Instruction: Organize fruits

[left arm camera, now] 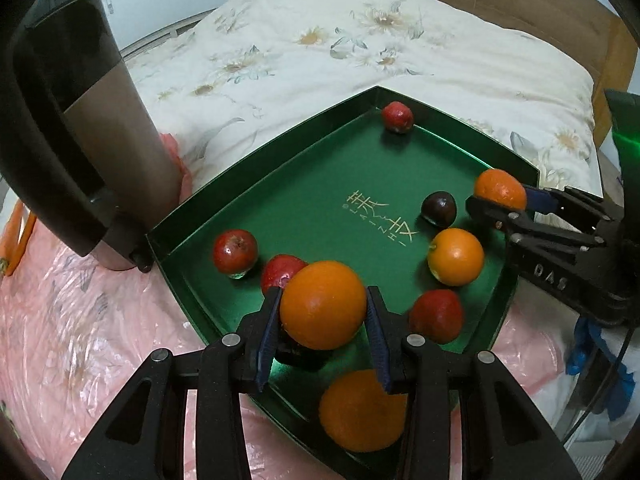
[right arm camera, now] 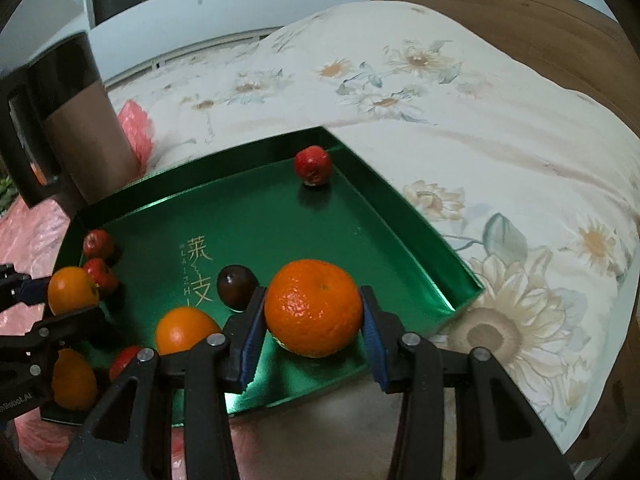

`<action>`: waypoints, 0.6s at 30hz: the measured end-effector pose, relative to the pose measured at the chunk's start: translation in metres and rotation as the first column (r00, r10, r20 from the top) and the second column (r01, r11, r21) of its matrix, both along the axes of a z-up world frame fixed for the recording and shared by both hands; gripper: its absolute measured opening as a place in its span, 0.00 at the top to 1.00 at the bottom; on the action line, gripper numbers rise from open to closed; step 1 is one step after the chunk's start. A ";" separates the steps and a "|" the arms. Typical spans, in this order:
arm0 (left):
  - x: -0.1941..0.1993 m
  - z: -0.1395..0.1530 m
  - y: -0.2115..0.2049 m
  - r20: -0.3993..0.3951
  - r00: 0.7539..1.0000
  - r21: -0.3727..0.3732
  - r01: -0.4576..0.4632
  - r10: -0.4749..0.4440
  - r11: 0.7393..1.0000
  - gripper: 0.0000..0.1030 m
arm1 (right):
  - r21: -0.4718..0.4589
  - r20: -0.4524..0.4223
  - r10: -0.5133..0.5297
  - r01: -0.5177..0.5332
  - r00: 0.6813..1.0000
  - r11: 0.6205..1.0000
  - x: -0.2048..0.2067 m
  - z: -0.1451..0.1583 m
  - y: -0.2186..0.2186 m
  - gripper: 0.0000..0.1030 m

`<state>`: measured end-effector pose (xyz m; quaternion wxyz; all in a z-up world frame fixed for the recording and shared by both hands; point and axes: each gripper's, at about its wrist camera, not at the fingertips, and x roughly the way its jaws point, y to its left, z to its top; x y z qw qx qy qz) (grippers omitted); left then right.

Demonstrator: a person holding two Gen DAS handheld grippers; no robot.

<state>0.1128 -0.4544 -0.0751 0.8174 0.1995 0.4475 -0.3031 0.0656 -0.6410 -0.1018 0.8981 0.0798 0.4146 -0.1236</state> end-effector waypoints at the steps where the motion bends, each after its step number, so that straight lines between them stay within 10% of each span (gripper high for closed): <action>1: 0.000 0.001 0.001 -0.004 1.000 -0.004 -0.002 0.002 1.000 0.61 | -0.011 -0.013 0.008 -0.008 1.000 1.000 0.002 -0.001 0.002 0.32; 4: 0.001 0.004 -0.001 -0.001 1.000 -0.017 0.006 -0.006 1.000 0.52 | -0.033 -0.042 0.014 -0.015 0.999 0.999 0.006 -0.003 0.006 0.31; 7: 0.001 0.010 0.001 0.006 1.000 -0.030 0.004 -0.004 1.000 0.46 | -0.048 -0.057 0.011 -0.013 0.998 0.999 0.007 -0.001 0.008 0.00; 18: -0.015 0.046 0.037 0.065 0.998 -0.061 -0.023 0.027 0.998 0.41 | -0.048 0.006 -0.007 0.007 1.000 0.999 -0.011 0.033 0.023 0.00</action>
